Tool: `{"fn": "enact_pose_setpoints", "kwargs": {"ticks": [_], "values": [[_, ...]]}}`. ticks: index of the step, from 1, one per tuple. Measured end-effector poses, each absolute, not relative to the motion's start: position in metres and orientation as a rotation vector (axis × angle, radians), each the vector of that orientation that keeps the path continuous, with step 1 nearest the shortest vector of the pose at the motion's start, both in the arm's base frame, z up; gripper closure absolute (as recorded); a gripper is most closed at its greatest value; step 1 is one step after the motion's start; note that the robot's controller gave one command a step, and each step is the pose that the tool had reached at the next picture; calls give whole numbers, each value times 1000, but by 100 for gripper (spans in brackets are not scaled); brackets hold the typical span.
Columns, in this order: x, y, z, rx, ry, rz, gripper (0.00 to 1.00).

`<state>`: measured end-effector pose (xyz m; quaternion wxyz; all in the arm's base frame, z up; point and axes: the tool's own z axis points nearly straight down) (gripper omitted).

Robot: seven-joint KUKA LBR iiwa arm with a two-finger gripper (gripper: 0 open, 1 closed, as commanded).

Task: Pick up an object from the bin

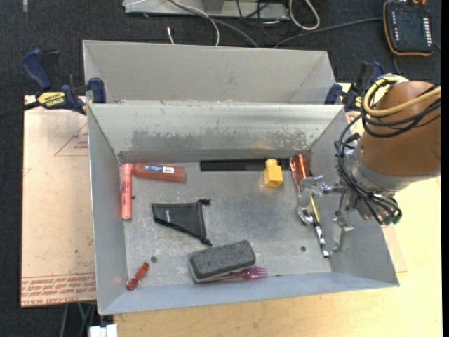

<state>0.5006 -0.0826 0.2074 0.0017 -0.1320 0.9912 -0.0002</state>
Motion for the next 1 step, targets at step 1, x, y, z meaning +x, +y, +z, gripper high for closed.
{"fn": "enact_pose_setpoints", "kwargs": {"ticks": [1], "values": [[553, -93, 207, -840, 3017, -3, 0]]}}
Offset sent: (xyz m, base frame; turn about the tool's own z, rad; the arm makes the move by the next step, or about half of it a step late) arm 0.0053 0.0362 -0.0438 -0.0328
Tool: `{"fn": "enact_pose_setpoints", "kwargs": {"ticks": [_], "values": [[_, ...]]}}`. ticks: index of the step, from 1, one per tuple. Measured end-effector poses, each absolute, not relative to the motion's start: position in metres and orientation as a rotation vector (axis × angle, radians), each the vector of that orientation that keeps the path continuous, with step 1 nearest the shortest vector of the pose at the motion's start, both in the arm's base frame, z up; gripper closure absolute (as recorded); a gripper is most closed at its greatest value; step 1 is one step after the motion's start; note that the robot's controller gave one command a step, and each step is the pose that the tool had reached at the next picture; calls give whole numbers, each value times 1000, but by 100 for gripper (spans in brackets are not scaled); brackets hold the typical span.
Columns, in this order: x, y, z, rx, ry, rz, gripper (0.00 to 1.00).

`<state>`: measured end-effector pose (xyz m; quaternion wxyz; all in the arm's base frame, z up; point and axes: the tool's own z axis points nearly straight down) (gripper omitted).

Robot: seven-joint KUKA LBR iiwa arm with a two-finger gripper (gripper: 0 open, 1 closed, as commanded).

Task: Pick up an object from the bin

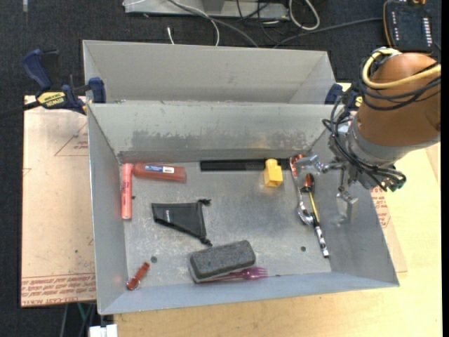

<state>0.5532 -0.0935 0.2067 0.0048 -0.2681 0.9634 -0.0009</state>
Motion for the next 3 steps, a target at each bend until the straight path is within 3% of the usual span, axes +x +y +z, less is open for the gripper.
{"fn": "enact_pose_setpoints", "kwargs": {"ticks": [1, 2, 3], "values": [[506, -45, 163, -467, 3107, 7, 100], [506, -45, 163, -468, 3106, 7, 100], [486, -23, 187, 71, 3141, 10, 100]]}}
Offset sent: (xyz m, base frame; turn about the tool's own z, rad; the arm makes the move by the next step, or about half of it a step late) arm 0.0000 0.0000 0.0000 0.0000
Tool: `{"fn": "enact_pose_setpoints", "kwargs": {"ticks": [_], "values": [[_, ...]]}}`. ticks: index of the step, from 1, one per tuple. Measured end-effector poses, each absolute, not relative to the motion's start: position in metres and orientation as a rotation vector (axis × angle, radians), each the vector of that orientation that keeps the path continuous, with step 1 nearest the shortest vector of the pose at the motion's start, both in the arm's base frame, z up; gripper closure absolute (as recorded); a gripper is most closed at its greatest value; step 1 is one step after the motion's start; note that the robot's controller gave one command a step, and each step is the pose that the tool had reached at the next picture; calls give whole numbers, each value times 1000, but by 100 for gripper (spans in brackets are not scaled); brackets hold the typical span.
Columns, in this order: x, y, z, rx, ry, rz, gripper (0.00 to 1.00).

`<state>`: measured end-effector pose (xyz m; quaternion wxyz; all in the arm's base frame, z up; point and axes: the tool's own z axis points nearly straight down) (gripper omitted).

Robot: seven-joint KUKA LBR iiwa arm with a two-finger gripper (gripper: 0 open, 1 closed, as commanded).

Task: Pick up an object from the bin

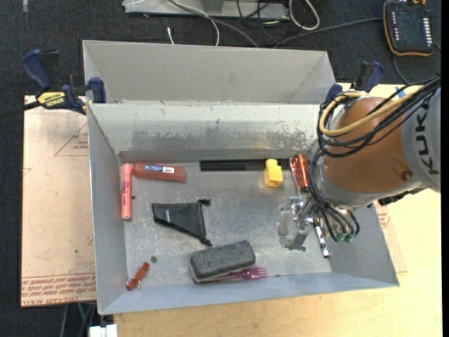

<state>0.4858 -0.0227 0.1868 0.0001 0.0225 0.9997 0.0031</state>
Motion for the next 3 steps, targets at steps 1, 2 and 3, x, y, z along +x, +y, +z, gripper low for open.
{"fn": "enact_pose_setpoints", "kwargs": {"ticks": [1, 2, 3], "values": [[488, -25, 181, -696, 3062, 8, 100], [488, 22, 142, -355, 3120, 10, 100], [489, 37, 137, -321, 3123, 10, 100]]}}
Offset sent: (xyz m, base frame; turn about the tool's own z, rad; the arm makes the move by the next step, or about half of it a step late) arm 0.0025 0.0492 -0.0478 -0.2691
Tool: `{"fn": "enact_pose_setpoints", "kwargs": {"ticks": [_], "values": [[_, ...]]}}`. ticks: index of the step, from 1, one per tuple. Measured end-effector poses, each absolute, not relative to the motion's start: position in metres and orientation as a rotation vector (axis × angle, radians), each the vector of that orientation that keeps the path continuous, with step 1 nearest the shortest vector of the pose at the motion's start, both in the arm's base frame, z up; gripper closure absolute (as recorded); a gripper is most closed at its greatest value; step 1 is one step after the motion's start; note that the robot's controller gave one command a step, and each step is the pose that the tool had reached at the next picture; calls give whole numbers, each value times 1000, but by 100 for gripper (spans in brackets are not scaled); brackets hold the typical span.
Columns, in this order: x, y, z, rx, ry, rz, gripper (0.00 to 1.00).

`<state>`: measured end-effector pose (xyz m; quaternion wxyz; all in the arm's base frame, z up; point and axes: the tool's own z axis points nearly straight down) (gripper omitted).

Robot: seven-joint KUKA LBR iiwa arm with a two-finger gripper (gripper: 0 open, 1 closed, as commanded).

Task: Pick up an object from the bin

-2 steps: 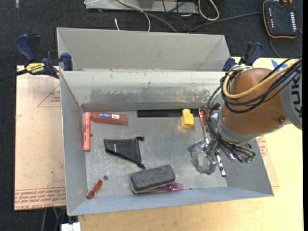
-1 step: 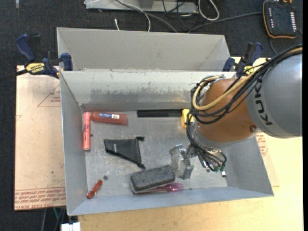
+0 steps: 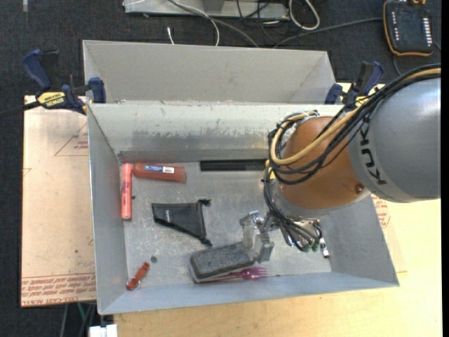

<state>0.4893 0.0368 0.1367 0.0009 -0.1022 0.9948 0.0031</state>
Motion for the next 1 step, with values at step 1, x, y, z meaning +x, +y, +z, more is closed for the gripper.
{"fn": "enact_pose_setpoints", "kwargs": {"ticks": [1], "values": [[488, 53, 130, -413, 3112, 8, 100]]}}
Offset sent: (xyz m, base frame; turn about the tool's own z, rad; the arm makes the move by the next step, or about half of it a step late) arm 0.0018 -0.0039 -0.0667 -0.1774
